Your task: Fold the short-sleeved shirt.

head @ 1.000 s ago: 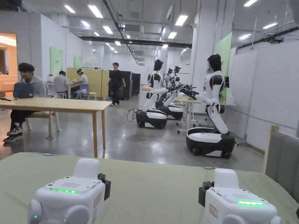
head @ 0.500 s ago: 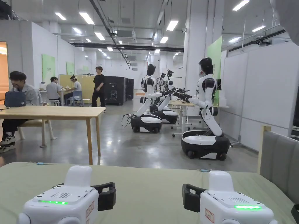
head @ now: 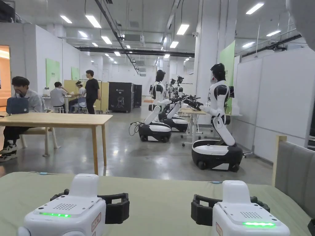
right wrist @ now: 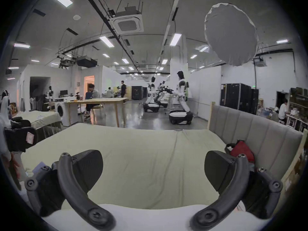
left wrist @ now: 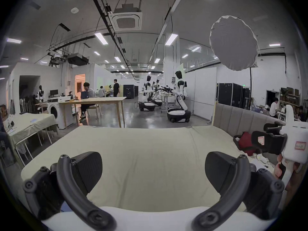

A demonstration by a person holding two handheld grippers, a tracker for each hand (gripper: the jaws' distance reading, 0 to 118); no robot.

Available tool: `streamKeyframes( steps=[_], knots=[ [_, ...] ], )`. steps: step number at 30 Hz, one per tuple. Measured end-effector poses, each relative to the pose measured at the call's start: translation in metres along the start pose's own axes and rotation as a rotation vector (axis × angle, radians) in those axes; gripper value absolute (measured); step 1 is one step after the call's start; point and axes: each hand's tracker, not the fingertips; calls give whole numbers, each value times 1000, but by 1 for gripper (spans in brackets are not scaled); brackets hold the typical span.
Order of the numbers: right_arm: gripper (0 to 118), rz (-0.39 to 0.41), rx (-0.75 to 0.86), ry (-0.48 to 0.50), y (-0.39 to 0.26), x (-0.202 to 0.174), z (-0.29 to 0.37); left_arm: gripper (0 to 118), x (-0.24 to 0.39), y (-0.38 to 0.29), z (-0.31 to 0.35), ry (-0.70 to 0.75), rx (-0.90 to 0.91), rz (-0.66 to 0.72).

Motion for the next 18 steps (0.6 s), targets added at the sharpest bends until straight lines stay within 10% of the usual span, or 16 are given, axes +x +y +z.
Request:
streamKeyframes(
  steps=[18],
  knots=[
    [118,-60,4,32,7,0,11,118,-4,-3,-3,-2,-16,14]
  ],
)
